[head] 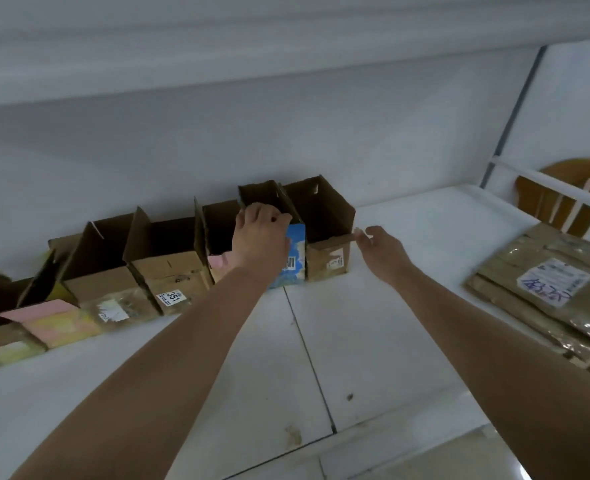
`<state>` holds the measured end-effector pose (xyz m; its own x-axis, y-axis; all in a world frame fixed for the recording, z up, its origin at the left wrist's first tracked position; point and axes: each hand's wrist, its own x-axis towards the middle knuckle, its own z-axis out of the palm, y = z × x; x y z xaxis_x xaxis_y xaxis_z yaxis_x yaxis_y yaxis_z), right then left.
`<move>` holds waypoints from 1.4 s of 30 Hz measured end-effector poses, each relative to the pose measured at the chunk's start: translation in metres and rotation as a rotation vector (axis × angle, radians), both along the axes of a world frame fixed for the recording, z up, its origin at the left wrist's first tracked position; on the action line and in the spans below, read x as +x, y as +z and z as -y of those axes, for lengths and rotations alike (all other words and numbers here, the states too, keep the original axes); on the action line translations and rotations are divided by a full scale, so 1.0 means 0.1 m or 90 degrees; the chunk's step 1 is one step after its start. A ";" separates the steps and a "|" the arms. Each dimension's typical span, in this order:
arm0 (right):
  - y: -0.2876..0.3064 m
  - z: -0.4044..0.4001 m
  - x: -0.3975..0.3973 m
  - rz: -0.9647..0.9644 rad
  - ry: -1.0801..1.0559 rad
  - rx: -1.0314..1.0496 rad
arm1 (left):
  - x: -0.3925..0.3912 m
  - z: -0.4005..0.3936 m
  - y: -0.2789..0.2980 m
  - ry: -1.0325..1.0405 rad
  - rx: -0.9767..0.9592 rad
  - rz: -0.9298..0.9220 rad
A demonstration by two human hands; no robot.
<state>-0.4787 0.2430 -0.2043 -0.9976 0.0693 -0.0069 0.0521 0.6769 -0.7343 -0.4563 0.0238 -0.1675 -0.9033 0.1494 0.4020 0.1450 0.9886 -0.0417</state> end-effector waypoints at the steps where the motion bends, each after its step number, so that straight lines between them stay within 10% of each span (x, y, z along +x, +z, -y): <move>1: -0.01 -0.03 0.10 -0.007 -0.010 0.027 | 0.05 -0.06 0.00 -0.024 -0.007 0.000; 29: -0.46 -2.65 1.23 0.043 -0.206 0.491 | 0.66 -2.54 -0.50 -0.298 -0.037 0.121; 42: -0.74 -3.21 1.02 0.121 -0.090 0.437 | 0.70 -3.15 -0.58 -0.271 -0.055 0.145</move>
